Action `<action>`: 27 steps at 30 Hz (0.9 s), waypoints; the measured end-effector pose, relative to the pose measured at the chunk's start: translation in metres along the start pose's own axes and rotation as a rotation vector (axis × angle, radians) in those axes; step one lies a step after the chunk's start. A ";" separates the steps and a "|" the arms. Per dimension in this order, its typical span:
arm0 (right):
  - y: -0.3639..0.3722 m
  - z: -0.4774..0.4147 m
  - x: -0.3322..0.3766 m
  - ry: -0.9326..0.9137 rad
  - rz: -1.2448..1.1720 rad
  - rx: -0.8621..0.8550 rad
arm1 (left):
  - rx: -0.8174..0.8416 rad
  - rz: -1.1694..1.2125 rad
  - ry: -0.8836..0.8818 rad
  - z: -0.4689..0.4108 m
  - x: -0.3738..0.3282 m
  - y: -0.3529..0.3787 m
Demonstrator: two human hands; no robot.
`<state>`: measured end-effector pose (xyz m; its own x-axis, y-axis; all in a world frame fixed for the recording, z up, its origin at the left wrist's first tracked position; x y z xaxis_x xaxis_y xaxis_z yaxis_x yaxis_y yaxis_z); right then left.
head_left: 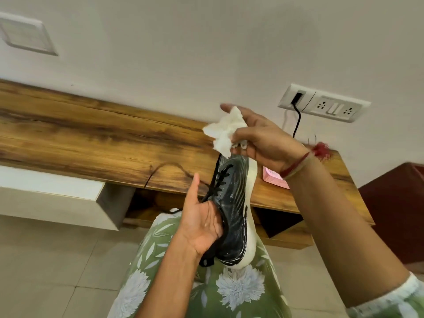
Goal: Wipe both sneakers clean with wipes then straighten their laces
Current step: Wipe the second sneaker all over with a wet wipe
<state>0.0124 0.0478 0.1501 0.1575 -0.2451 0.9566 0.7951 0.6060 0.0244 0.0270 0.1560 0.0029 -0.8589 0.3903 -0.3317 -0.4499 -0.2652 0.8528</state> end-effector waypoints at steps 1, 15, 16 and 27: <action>-0.010 0.005 -0.009 0.021 -0.040 -0.039 | 0.005 0.029 0.005 0.001 -0.002 0.000; -0.031 0.093 -0.073 -0.425 0.669 -0.603 | 0.017 0.112 0.031 0.003 -0.016 0.000; -0.023 0.094 -0.078 -0.430 0.703 -0.583 | 0.014 0.107 0.035 0.004 -0.016 0.001; -0.029 0.100 -0.092 -0.376 0.722 -0.593 | -0.037 0.109 0.065 0.002 -0.016 -0.004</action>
<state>-0.0836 0.1288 0.0900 0.6035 0.3487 0.7171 0.7613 0.0152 -0.6482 0.0431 0.1531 0.0053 -0.9165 0.3003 -0.2644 -0.3610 -0.3356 0.8701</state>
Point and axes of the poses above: each hand's wrist, its own z-axis away from the middle knuckle, its own y-axis out of the palm, x = y × z, the point moved 8 cm from there along -z, towards the middle knuckle, and after that the axes turned 3 degrees about y, right-handed, at the moved point
